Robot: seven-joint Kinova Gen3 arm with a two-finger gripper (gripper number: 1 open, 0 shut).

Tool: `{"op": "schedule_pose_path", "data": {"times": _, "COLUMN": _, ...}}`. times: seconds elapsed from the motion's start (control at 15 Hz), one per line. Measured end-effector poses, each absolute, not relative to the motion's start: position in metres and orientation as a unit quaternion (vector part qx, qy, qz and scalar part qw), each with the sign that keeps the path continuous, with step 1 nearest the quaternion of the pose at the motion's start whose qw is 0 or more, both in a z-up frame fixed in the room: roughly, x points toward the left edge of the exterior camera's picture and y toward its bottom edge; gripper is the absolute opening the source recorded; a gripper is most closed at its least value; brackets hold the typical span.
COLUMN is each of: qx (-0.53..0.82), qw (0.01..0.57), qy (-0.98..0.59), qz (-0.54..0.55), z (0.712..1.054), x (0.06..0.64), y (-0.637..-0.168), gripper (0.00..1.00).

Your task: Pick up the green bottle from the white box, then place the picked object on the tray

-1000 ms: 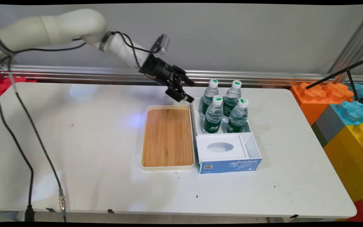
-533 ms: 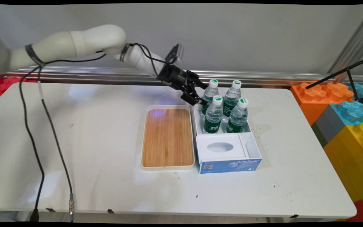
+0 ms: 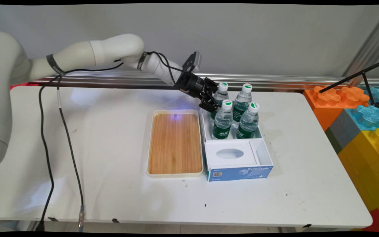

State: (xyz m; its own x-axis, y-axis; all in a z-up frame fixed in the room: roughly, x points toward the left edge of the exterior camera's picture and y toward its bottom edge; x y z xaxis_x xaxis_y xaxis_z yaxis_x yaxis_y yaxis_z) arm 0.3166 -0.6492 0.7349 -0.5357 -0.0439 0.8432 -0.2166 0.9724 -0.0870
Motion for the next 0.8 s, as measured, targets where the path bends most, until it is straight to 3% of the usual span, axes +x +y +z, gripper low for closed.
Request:
{"op": "schedule_pose_path", "data": {"times": 0.47, "qx": 0.067, "qw": 0.481, "qy": -0.87, "qz": 0.081, "z": 0.743, "x": 0.316, "y": -0.649, "gripper": 0.0}}
{"op": "schedule_pose_path", "data": {"times": 0.8, "qx": 0.072, "qw": 0.499, "qy": -0.86, "qz": 0.077, "z": 0.792, "x": 0.321, "y": -0.64, "gripper": 0.0}}
